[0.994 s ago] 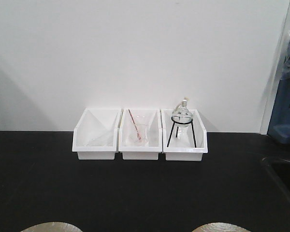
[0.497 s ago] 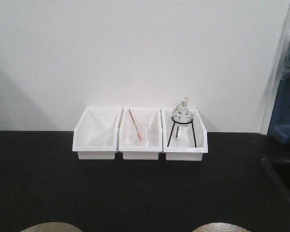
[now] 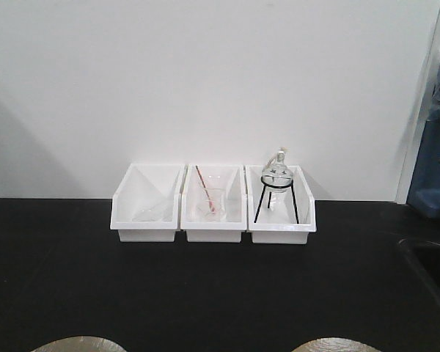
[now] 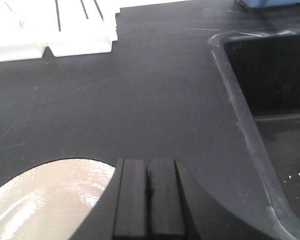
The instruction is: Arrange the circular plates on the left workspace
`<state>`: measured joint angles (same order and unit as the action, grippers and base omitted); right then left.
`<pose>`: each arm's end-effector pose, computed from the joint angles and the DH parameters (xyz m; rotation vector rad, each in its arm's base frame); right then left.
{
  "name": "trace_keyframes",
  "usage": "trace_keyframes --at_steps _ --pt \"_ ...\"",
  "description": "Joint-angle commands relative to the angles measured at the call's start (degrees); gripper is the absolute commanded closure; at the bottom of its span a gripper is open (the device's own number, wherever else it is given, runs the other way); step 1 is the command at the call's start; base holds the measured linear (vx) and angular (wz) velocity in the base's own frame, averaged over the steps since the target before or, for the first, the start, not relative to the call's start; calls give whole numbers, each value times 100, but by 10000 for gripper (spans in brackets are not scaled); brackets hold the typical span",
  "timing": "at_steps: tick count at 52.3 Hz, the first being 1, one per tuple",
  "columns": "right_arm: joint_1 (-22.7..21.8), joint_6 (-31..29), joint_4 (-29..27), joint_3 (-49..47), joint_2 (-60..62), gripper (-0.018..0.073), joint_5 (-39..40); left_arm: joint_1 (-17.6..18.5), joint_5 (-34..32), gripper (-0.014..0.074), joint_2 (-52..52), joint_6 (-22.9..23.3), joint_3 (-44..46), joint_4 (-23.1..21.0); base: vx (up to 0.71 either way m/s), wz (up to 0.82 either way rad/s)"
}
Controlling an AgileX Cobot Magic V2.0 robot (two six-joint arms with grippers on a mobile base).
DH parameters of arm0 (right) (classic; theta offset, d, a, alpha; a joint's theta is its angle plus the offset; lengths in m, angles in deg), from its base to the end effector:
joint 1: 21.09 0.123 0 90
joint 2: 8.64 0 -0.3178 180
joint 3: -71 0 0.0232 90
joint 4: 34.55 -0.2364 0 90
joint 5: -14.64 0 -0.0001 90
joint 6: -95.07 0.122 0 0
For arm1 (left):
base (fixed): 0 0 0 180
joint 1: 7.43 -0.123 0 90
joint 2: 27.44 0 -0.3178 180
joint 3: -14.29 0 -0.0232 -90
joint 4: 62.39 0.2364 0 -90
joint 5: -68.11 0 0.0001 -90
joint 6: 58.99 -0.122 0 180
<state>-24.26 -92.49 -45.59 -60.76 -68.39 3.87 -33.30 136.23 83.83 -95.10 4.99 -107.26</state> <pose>0.1789 -0.0055 0.2882 0.0946 2.0671 0.0383 0.3308 0.0716 0.2267 -0.2510 2.7323 -0.9650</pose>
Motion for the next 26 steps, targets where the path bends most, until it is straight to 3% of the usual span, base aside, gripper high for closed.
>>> trace_keyframes --at_steps 1,7,15,26 --pt "-1 -70 28 -214 31 564 439 2 308 594 -238 -31 160 -6 0 0" --pt "-1 -70 28 -214 31 564 453 2 205 594 -238 -20 160 264 0 0" --pt "-1 -70 28 -214 31 564 453 2 147 594 -251 -31 167 56 0 0" --pt "-1 -65 28 -214 31 564 453 2 -3 593 -251 -36 167 113 0 0"
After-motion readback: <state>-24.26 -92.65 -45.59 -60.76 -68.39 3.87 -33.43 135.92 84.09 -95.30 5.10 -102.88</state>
